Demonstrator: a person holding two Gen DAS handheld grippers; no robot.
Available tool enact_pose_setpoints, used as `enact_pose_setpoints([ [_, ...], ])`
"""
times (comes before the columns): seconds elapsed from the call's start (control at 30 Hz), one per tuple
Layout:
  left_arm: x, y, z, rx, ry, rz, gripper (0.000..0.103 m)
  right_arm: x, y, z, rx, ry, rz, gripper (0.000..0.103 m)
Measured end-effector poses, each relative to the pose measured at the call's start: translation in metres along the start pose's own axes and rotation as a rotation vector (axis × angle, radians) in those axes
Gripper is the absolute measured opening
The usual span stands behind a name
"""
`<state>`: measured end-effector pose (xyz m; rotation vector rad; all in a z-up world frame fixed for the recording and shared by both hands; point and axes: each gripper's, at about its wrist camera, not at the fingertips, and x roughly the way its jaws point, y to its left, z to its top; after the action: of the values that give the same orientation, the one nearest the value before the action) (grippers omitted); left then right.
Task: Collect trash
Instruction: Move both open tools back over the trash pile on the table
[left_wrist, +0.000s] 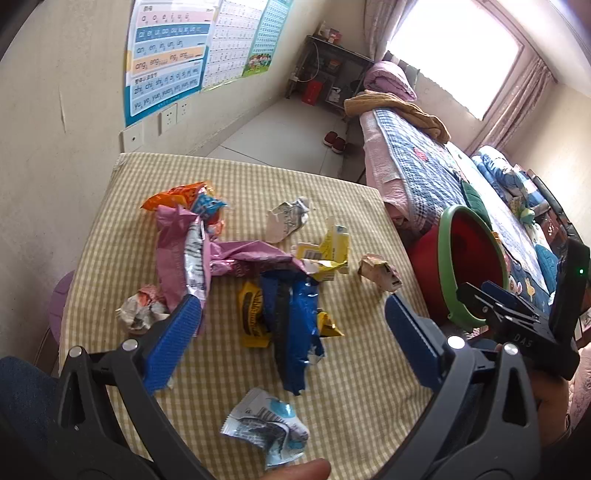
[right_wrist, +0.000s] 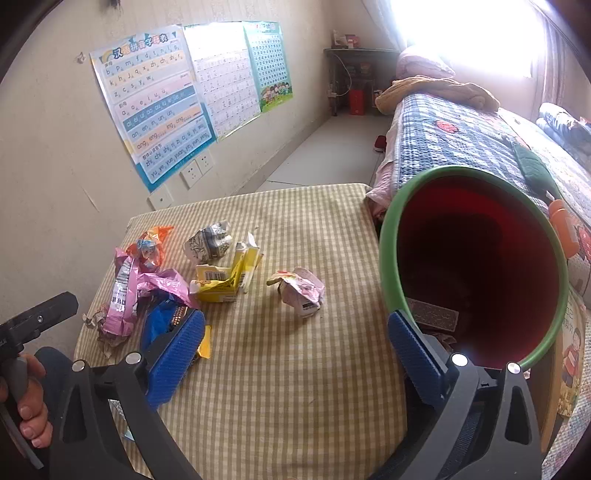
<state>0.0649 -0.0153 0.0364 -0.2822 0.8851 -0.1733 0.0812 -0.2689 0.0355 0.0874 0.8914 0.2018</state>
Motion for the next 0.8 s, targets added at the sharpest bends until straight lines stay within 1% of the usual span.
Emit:
enact_pose_setpoints([
  [0.13, -0.009, 0.031, -0.009, -0.047, -0.005, 0.036, 0.097, 0.011, 0.018, -0.001, -0.045, 0.024, 0.008, 0.096],
  [0.4, -0.015, 0.079, -0.018, -0.126, 0.004, 0.12, 0.097, 0.028, 0.036, 0.003, -0.072, 0.043, 0.022, 0.096],
  [0.57, -0.007, 0.105, -0.021, -0.182, 0.035, 0.153, 0.097, 0.041, 0.04, 0.008, -0.079, 0.054, 0.022, 0.096],
  [0.8, 0.017, 0.121, -0.026, -0.223, 0.093, 0.169, 0.097, 0.064, 0.033, 0.017, -0.067, 0.074, 0.009, 0.096],
])
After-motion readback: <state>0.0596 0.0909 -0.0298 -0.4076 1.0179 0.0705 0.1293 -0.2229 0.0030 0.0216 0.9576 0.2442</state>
